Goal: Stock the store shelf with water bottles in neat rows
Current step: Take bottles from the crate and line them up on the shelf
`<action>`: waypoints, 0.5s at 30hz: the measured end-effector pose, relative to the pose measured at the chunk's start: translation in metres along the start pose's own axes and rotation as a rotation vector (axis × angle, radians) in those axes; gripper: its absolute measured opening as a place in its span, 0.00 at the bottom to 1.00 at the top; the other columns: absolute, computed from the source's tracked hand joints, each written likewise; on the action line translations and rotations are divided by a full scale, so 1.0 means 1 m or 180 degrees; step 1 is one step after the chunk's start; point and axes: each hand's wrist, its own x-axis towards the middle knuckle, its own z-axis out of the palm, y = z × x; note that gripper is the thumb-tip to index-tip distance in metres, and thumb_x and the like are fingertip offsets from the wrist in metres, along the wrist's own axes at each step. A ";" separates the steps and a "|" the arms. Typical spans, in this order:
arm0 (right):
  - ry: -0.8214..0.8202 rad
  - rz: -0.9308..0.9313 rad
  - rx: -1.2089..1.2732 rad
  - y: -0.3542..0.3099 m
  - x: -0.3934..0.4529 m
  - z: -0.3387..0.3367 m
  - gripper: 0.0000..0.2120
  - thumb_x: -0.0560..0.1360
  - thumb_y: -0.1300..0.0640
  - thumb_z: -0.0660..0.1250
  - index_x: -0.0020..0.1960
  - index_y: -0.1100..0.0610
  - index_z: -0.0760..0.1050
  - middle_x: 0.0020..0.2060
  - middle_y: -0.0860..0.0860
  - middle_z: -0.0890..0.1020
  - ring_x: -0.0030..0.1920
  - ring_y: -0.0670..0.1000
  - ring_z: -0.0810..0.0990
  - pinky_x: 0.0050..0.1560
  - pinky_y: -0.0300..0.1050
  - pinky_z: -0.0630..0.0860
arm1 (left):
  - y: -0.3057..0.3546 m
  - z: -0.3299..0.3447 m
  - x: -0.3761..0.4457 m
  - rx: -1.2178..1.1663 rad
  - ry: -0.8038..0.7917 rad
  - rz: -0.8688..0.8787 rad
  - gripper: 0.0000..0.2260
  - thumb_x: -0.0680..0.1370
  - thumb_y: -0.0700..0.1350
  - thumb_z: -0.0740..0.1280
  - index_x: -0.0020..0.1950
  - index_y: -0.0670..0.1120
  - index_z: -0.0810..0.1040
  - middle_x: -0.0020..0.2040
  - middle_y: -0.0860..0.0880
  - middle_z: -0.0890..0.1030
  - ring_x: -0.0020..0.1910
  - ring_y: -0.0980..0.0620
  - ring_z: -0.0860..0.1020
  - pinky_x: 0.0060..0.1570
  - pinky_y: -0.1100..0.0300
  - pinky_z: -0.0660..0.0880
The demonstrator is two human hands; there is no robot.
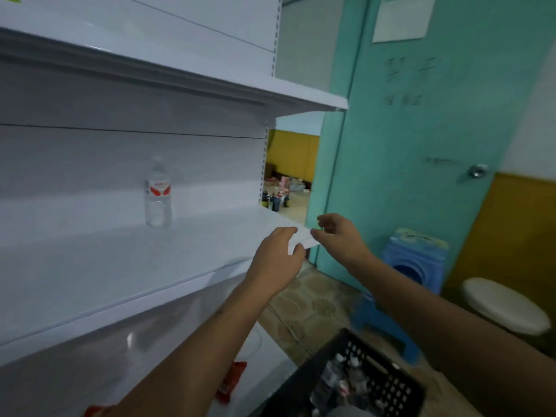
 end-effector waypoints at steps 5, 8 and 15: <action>0.0286 0.0310 -0.0002 0.027 -0.026 -0.029 0.19 0.75 0.54 0.71 0.64 0.58 0.74 0.58 0.53 0.79 0.58 0.52 0.77 0.61 0.50 0.75 | 0.016 0.031 -0.001 -0.0114 -0.0284 0.0263 0.20 0.80 0.46 0.60 0.72 0.46 0.67 0.71 0.50 0.69 0.68 0.51 0.69 0.65 0.61 0.64; 0.0418 0.0489 0.0039 0.047 -0.043 -0.038 0.20 0.75 0.55 0.71 0.65 0.59 0.74 0.58 0.54 0.79 0.59 0.52 0.77 0.59 0.48 0.74 | 0.019 0.054 -0.002 -0.0211 -0.0492 0.0368 0.20 0.79 0.46 0.60 0.71 0.46 0.69 0.70 0.49 0.71 0.67 0.50 0.70 0.68 0.53 0.67; 0.0497 0.0808 0.0059 0.103 -0.065 -0.058 0.20 0.76 0.54 0.70 0.66 0.57 0.72 0.61 0.52 0.77 0.61 0.50 0.75 0.60 0.50 0.75 | 0.023 0.113 0.002 -0.0288 -0.0788 0.0338 0.20 0.79 0.43 0.60 0.71 0.43 0.68 0.70 0.46 0.70 0.68 0.49 0.69 0.67 0.57 0.65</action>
